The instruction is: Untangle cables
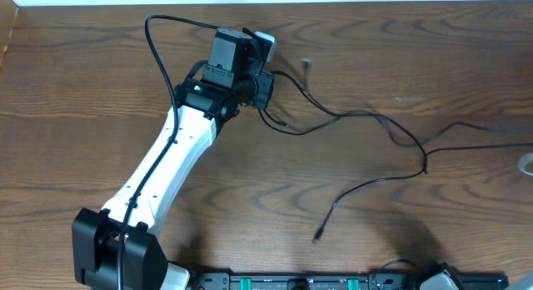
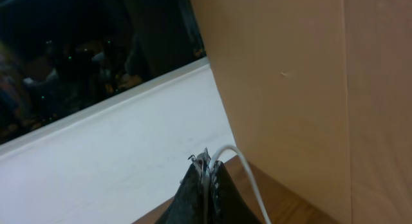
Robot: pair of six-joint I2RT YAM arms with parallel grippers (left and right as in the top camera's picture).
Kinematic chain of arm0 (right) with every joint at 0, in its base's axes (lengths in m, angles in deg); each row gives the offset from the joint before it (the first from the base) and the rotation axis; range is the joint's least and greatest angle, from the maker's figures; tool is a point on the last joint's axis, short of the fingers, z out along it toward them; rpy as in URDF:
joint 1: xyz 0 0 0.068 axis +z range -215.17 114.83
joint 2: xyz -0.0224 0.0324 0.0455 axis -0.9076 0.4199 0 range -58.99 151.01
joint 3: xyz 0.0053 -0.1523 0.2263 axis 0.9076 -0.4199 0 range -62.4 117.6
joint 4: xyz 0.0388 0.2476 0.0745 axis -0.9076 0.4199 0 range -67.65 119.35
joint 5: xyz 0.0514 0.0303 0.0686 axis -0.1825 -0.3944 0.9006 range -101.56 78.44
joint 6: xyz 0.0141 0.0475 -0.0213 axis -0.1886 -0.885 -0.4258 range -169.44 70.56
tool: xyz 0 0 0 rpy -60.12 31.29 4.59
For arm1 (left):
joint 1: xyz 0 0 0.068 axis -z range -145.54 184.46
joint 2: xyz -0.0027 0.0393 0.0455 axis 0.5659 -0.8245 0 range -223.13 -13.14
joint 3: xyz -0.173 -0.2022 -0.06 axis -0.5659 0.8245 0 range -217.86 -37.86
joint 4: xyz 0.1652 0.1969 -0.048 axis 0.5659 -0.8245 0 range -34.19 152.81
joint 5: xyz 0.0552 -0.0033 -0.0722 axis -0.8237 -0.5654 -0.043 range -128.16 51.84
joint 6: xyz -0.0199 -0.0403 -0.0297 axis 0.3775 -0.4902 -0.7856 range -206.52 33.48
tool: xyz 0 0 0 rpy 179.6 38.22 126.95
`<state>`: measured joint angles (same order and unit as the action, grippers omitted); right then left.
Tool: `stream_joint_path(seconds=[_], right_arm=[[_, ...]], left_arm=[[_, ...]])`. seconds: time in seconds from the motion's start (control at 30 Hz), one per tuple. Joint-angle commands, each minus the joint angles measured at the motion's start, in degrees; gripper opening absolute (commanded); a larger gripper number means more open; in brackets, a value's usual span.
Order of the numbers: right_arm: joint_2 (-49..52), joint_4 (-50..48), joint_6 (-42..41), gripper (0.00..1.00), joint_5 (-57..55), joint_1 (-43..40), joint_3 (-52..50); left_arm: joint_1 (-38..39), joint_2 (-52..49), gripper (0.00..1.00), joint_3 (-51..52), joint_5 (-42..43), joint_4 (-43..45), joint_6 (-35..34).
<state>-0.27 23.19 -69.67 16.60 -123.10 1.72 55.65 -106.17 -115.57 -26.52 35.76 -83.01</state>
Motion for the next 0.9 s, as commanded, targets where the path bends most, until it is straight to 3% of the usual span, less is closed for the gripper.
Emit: stream_joint_path(seconds=[0.0, 0.37, 0.87], right_arm=[[-0.2, -0.3, -1.7, 0.01, 4.7, 0.0, 1.8], [2.2, -1.9, -3.8, 0.01, 10.0, 10.4, 1.8], [8.3, -5.4, -1.6, 0.01, 9.2, 42.1, 1.8]], left_arm=[[-0.3, 0.3, 0.07, -0.5, -0.7, -0.2, 1.0], [-0.3, 0.3, 0.07, -0.5, -0.7, -0.2, 1.0], [-0.3, 0.3, 0.08, -0.5, -0.7, -0.2, 1.0]])
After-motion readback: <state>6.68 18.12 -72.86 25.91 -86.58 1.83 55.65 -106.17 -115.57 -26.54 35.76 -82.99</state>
